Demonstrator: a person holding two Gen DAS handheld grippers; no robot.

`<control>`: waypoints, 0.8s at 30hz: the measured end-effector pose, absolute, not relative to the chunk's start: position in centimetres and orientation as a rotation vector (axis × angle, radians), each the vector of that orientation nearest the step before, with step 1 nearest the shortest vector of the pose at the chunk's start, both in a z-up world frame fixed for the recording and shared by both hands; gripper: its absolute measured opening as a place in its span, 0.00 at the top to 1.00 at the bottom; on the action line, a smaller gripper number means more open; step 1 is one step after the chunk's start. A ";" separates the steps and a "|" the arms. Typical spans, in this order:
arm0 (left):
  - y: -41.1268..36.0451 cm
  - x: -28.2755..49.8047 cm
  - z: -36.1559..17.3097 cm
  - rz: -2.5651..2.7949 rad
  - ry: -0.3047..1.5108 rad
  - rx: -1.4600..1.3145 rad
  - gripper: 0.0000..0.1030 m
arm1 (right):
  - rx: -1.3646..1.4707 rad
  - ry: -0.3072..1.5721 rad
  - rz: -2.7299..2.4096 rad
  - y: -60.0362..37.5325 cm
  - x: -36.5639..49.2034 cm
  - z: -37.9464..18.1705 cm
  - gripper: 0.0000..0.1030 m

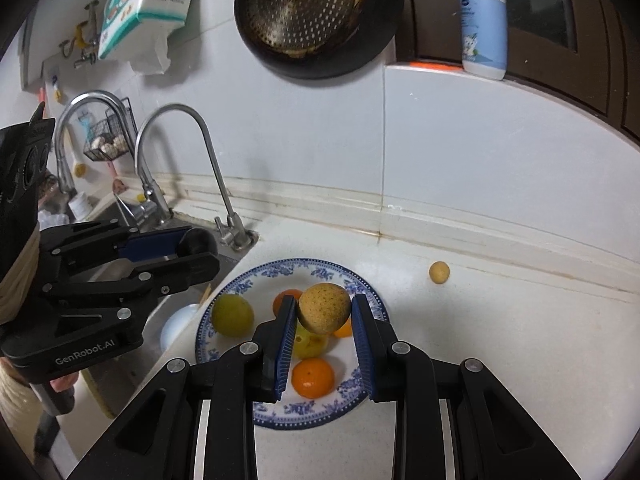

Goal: Organize fruits
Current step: 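Carry the plum with the left tool while the right tool carries the yellow fruit to the plate, then open the left tool over the plate while the right tool releases the yellow fruit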

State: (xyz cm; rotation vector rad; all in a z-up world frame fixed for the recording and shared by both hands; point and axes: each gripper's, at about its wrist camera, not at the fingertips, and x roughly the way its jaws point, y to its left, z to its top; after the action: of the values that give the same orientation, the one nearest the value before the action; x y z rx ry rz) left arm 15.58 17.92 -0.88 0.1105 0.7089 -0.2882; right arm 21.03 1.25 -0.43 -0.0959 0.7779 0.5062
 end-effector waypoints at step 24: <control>16.8 18.3 -7.6 -0.373 0.940 0.117 0.71 | -0.081 0.993 0.445 0.5 23.8 -8.3 0.72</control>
State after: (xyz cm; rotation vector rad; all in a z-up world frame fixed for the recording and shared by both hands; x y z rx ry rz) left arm 18.26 16.83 -7.62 0.1174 0.9397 -0.3733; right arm 23.82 0.52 -8.28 -0.0811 0.9926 0.4454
